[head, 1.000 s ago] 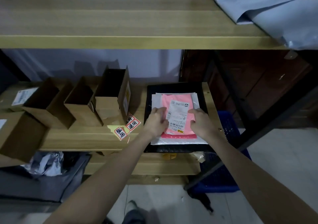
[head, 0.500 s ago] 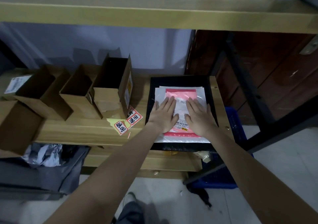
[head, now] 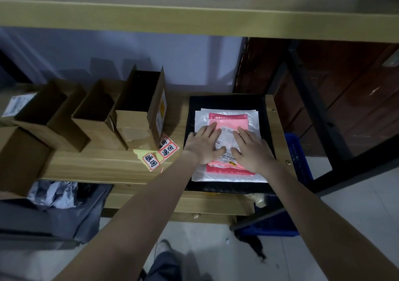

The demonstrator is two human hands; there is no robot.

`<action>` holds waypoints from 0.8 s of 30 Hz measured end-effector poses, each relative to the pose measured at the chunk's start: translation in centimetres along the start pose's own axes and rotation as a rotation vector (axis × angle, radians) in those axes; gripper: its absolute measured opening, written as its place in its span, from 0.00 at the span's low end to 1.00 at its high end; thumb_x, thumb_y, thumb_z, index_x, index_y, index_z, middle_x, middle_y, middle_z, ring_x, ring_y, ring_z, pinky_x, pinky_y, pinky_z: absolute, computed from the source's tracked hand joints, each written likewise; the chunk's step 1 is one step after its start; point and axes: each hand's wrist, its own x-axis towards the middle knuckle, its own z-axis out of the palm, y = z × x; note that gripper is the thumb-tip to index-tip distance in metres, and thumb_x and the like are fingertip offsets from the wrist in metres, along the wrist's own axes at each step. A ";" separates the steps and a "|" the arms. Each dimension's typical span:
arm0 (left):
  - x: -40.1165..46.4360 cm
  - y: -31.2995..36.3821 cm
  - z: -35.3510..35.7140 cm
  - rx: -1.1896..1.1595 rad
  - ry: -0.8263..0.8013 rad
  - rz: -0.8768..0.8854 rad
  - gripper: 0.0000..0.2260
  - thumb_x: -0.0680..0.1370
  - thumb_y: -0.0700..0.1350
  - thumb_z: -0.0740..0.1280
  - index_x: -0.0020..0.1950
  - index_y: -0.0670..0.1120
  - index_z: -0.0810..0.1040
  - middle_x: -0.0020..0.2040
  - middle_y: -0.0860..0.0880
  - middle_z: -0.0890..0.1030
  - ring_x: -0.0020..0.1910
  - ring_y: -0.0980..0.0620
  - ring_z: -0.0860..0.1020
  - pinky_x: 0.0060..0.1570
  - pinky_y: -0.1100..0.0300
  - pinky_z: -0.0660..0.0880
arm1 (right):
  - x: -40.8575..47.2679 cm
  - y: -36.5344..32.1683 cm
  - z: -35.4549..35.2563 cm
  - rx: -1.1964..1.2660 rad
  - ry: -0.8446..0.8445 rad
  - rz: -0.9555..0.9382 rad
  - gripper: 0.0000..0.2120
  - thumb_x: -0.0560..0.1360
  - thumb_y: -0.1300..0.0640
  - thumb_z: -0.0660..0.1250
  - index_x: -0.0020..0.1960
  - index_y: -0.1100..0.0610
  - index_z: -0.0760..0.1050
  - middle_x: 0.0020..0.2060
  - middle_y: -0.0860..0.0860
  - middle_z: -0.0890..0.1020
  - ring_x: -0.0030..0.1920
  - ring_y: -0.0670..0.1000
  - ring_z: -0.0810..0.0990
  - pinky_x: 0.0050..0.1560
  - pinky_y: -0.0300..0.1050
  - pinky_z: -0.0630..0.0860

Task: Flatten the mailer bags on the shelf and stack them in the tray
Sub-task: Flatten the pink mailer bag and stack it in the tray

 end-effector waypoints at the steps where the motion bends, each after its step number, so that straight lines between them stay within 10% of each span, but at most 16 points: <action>1: 0.1 0.0 -0.1 0.003 0.004 0.003 0.31 0.79 0.62 0.51 0.77 0.50 0.49 0.78 0.51 0.45 0.76 0.48 0.48 0.70 0.41 0.55 | 0.1 0.0 -0.2 0.002 0.008 -0.007 0.29 0.80 0.44 0.48 0.77 0.53 0.45 0.77 0.49 0.46 0.77 0.52 0.45 0.71 0.56 0.57; 24: -9.3 -1.5 -8.2 0.121 0.207 0.235 0.37 0.74 0.70 0.50 0.77 0.54 0.43 0.78 0.53 0.44 0.77 0.54 0.45 0.74 0.45 0.48 | -6.7 -1.9 -8.5 0.199 0.221 -0.234 0.28 0.78 0.47 0.59 0.75 0.49 0.55 0.77 0.47 0.53 0.76 0.49 0.49 0.74 0.58 0.51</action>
